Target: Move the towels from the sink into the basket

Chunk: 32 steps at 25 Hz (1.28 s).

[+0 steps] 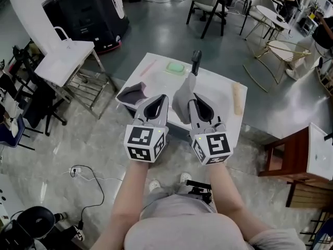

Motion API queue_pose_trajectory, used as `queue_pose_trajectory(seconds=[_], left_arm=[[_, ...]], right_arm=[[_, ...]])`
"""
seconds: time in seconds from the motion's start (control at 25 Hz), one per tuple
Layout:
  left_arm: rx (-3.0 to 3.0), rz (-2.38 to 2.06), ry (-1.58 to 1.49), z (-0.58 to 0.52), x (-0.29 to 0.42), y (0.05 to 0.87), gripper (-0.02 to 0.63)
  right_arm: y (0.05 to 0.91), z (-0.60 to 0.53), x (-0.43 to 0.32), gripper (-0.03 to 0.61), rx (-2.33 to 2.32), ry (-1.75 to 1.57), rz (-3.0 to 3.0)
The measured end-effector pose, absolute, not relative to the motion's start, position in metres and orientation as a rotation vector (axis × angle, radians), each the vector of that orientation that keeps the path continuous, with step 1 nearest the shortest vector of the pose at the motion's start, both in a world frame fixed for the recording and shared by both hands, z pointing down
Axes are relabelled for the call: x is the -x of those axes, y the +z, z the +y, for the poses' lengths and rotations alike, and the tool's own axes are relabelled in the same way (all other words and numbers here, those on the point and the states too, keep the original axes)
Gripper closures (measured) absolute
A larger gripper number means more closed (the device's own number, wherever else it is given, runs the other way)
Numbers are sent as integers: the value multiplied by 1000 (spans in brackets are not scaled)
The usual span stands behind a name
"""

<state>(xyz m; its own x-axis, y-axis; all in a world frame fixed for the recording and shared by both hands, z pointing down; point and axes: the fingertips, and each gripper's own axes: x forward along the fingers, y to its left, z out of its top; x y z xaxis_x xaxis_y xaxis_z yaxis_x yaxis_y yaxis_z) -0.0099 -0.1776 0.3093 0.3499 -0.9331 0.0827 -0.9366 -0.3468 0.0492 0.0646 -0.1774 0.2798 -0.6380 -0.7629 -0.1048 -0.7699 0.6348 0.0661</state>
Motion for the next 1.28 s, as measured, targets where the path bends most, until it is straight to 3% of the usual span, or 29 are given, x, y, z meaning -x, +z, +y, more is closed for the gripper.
queue_pose_trajectory(seconds=[0.68,1.28], left_arm=[[-2338,-1855,17,-130,118,345,618],[-2257,-1836,-2,-120,165,399,618]], right_arm=[[328,-140,49,560,1099,45,2974],[398,-131,98,560,1037,-50,3125]])
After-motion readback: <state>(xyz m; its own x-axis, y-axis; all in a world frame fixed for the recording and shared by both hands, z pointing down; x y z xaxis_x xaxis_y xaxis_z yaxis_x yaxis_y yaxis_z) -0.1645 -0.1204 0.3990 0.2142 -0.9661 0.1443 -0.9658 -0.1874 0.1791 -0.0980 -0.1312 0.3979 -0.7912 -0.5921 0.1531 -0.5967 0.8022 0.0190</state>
